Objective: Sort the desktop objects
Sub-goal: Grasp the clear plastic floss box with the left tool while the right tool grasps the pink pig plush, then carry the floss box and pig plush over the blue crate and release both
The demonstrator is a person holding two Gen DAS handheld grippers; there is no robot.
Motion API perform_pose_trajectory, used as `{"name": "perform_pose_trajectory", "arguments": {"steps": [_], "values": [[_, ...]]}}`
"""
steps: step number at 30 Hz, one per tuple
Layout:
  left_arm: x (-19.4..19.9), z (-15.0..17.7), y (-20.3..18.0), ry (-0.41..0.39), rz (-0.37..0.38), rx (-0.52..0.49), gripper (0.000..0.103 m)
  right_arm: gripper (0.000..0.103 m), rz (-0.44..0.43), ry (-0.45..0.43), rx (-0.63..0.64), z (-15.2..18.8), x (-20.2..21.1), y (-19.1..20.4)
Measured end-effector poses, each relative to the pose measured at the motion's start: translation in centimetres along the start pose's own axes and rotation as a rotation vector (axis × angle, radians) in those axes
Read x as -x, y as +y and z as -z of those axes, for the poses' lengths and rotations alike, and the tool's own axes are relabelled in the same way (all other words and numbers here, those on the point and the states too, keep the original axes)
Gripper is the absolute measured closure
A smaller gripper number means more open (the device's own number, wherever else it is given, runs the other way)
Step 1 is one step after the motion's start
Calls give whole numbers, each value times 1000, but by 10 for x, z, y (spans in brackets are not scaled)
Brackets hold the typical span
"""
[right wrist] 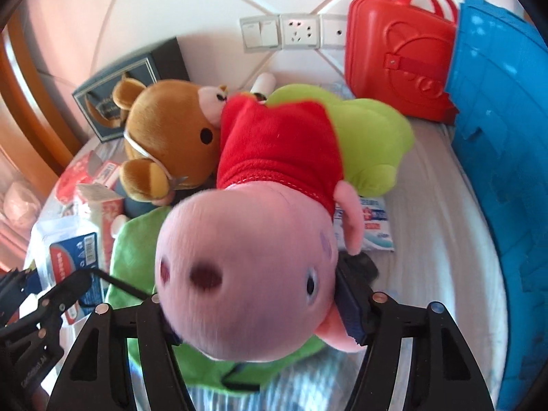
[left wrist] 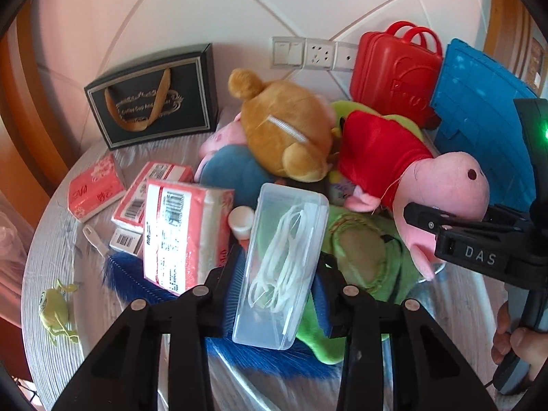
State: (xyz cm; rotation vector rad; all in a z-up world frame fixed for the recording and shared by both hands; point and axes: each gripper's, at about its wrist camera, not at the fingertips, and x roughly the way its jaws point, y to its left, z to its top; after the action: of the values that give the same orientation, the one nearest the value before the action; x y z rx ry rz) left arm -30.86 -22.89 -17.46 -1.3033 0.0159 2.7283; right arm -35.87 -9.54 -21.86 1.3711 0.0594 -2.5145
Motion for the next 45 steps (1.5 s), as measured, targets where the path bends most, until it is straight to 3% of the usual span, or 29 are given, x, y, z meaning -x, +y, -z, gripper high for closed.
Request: {"name": "perform_pose_trajectory", "arguments": {"steps": [18, 27, 35, 41, 45], "values": [[88, -11, -114, -149, 94, -161, 67, 39, 73, -228, -63, 32, 155, -56], [134, -32, -195, -266, 152, -205, 67, 39, 131, -416, -81, 39, 253, -101], [174, -74, -296, -375, 224, -206, 67, 39, 222, -568, -88, 37, 342, -173], [192, -106, -389, -422, 263, -241, 67, 39, 298, -634, -108, 35, 388, -255], [189, -115, -445, -383, 275, -298, 67, 40, 351, -582, -123, 33, 398, -308]]}}
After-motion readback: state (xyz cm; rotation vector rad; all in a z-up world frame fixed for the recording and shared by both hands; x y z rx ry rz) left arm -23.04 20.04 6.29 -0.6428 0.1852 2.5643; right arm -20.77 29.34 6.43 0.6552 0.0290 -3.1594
